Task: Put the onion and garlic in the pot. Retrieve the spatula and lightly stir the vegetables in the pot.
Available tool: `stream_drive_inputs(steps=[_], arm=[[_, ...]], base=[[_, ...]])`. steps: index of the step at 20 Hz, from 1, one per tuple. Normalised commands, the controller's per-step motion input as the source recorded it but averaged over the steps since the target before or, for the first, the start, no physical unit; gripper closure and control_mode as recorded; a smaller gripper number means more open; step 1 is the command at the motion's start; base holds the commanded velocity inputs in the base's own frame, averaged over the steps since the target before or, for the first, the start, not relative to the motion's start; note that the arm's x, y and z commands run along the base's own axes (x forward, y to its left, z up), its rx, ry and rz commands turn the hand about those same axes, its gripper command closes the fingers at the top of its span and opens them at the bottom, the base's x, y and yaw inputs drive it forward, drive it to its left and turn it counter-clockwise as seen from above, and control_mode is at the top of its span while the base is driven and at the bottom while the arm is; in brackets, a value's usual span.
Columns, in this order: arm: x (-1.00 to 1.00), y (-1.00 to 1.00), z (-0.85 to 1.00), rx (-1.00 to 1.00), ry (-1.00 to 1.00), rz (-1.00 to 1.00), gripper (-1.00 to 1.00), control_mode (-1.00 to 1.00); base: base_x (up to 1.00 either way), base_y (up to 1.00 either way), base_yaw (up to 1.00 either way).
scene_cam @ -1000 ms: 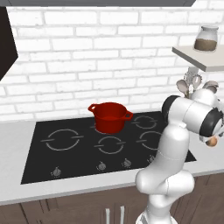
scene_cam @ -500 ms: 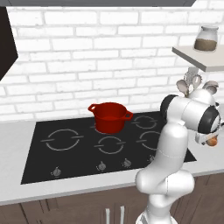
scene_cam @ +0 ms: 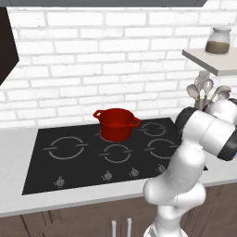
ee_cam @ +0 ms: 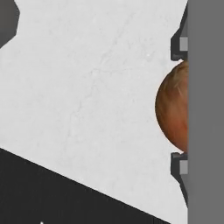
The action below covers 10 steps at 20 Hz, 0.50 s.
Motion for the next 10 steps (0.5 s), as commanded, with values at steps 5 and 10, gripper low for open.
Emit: stream_drive_inputs(steps=[5, 10], arm=[[0.02, 1.0, 0.54, 0.0, 0.0, 0.07, 1.0, -1.0], [0.0, 1.0, 0.54, 0.0, 0.0, 0.06, 1.0, -1.0]], base=[[0.0, 0.0, 0.0], [0.0, 0.0, 0.0]])
